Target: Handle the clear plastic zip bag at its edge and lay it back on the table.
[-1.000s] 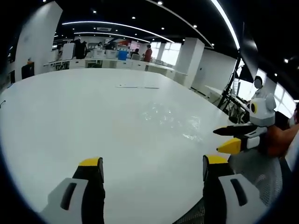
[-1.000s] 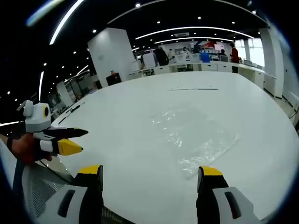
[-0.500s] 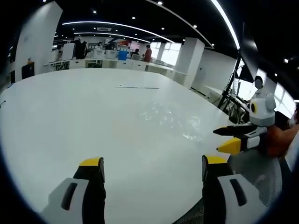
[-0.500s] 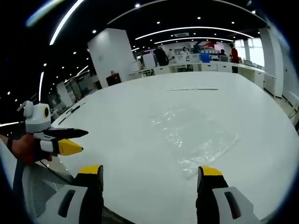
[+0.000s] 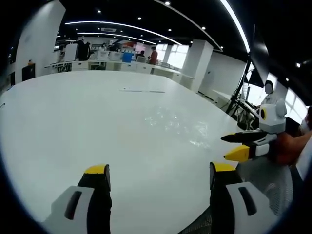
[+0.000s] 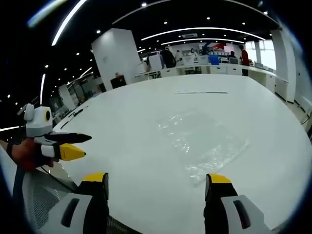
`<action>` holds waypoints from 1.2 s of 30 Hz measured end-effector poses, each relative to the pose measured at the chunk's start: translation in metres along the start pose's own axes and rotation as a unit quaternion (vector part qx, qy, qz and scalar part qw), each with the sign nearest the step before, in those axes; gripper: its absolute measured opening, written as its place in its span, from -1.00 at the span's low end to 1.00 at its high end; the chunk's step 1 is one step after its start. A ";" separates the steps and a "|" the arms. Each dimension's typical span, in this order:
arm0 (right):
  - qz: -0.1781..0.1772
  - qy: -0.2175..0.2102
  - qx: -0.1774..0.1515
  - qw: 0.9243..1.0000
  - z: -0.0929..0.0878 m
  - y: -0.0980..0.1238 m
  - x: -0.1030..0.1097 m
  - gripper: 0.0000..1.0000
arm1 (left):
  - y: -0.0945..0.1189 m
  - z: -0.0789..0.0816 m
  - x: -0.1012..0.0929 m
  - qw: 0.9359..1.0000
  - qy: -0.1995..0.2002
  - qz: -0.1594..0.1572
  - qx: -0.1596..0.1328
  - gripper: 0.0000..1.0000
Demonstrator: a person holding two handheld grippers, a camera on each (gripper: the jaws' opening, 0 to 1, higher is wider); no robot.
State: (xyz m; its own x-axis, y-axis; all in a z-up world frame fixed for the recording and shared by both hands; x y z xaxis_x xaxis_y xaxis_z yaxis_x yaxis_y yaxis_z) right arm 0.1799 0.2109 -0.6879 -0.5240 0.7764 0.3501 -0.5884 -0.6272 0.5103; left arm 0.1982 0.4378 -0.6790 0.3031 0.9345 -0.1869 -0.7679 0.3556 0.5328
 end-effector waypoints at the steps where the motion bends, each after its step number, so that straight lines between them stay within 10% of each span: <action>1: 0.000 0.000 -0.001 1.000 0.000 0.000 0.000 0.62 | 0.000 0.000 0.000 1.000 -0.001 -0.001 0.001 0.65; 24: 0.008 0.007 0.020 1.000 -0.002 -0.003 -0.003 0.53 | 0.000 -0.002 0.000 1.000 0.001 0.002 0.006 0.61; 36: -0.010 0.051 0.065 0.997 -0.001 0.004 -0.044 0.49 | 0.000 -0.003 -0.001 1.000 -0.002 0.000 0.011 0.58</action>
State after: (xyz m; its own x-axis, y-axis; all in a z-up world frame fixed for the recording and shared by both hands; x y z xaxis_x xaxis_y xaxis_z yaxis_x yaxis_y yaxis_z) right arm 0.1998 0.1741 -0.7014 -0.5758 0.7749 0.2607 -0.5187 -0.5927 0.6161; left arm 0.1963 0.4369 -0.6816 0.3054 0.9345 -0.1830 -0.7559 0.3548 0.5502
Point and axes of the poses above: the point that each gripper's makers call its tool centre point, and the gripper's own axes: y roughly backward along the fingers, x roughly to its left, z roughly out of its top, the point moved 5 cm from there along y, roughly backward along the fingers, and after that the axes turned 12 degrees about z, right-handed, at the moved point
